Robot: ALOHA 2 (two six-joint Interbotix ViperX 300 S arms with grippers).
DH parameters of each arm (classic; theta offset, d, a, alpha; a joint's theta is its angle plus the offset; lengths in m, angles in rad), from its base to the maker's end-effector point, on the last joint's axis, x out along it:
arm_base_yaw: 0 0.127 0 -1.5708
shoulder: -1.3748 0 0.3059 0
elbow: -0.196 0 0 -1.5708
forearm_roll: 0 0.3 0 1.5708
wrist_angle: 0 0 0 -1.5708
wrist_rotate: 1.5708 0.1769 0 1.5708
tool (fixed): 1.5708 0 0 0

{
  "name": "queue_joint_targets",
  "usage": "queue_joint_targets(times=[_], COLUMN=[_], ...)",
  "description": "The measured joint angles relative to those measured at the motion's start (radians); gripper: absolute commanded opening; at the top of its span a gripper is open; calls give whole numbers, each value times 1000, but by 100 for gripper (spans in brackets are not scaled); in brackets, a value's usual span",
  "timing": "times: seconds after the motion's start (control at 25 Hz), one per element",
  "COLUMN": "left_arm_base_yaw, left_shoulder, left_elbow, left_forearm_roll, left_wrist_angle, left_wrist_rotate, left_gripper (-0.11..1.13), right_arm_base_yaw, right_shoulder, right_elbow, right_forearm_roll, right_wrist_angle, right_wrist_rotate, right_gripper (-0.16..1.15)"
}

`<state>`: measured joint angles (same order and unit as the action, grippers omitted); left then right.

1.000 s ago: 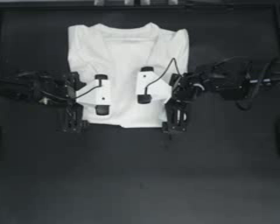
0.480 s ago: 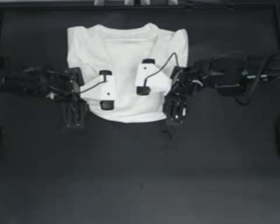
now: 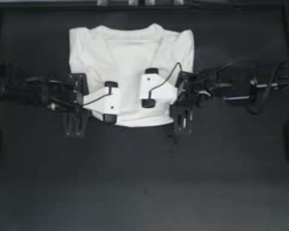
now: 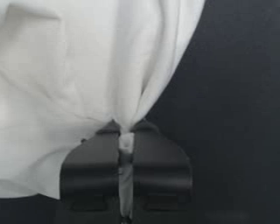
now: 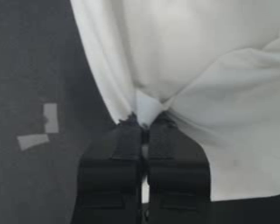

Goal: Fold shirt

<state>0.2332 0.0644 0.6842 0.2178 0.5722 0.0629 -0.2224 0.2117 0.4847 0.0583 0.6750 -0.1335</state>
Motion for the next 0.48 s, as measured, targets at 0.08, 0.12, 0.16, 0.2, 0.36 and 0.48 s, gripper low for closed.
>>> queue_joint_targets(times=[0.08, 0.12, 0.16, 0.2, 0.36, 0.48], left_arm_base_yaw=[-21, -38, -54, -71, -135, -179], left_shoulder=[-11, -20, -31, -40, -63, -63], left_elbow=[2, 3, 3, 3, 3, -5], left_forearm_roll=[0, 2, 11, 26, 97, 140], left_wrist_angle=[5, 3, 0, 3, 20, 46], left_wrist_rotate=[-23, -40, -55, -78, -176, -233], left_gripper=[6, 6, 6, 6, 6, 6], right_arm_base_yaw=[11, 17, 26, 35, 69, 97], right_shoulder=[-21, -35, -46, -58, -129, -183], right_elbow=[17, 23, 29, 37, 75, 109], right_forearm_roll=[6, 9, 11, 14, 12, 9], right_wrist_angle=[-3, -3, -3, -2, 0, -2], right_wrist_rotate=[5, 11, 21, 38, 110, 172], right_gripper=[7, 7, 7, 7, 7, 7])
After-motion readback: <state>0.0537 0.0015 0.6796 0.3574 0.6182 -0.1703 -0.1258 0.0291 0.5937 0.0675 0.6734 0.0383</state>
